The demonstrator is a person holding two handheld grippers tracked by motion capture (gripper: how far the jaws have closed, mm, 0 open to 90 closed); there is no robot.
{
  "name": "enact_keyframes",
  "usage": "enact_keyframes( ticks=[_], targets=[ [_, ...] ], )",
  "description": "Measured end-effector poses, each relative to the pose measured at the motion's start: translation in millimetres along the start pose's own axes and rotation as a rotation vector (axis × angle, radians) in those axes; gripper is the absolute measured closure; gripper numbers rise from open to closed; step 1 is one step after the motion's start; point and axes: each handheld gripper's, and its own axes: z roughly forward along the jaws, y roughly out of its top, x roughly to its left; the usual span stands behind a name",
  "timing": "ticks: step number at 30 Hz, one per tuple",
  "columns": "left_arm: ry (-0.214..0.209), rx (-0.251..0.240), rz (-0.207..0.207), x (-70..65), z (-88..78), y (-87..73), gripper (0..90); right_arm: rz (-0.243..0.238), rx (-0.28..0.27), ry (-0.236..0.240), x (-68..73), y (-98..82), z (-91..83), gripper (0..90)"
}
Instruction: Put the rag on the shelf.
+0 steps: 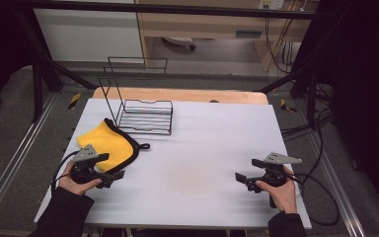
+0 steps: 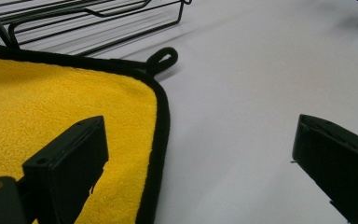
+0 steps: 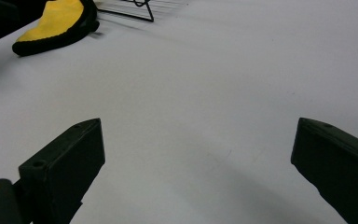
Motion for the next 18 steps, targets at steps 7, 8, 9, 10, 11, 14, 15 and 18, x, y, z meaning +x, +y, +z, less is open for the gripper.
enact_keyframes(
  ticks=[7,8,9,10,11,14,15,18],
  targets=[
    [0.010,0.009,0.005,1.0,0.5,-0.4,5.1,-0.009,-0.001,-0.004,0.0,-0.4,-0.4,3.3],
    [0.016,0.016,0.005,1.7,0.5,-0.4,5.6,-0.008,0.002,-0.005,0.3,-0.7,-0.2,3.3],
    [0.020,0.019,0.003,2.3,0.7,-0.5,6.6,-0.003,0.005,-0.006,1.1,-1.0,0.2,3.2],
    [0.025,0.022,0.001,3.2,0.8,-0.7,7.6,-0.010,0.008,-0.008,0.9,-1.2,0.6,3.2],
    [0.029,0.023,-0.002,3.9,1.1,-0.9,8.5,-0.014,0.013,-0.009,0.8,-1.4,1.0,3.3],
    [0.059,0.044,0.003,5.8,1.9,-1.9,10.9,-0.014,0.020,-0.013,1.6,-2.0,2.4,3.2],
    [0.059,0.044,0.003,5.8,1.9,-1.9,11.9,-0.019,0.023,-0.014,1.7,-2.3,2.8,3.2],
    [0.091,0.078,0.007,9.1,4.7,-4.3,16.0,-0.015,0.029,-0.017,2.2,-2.6,3.2,3.2]
  ],
)
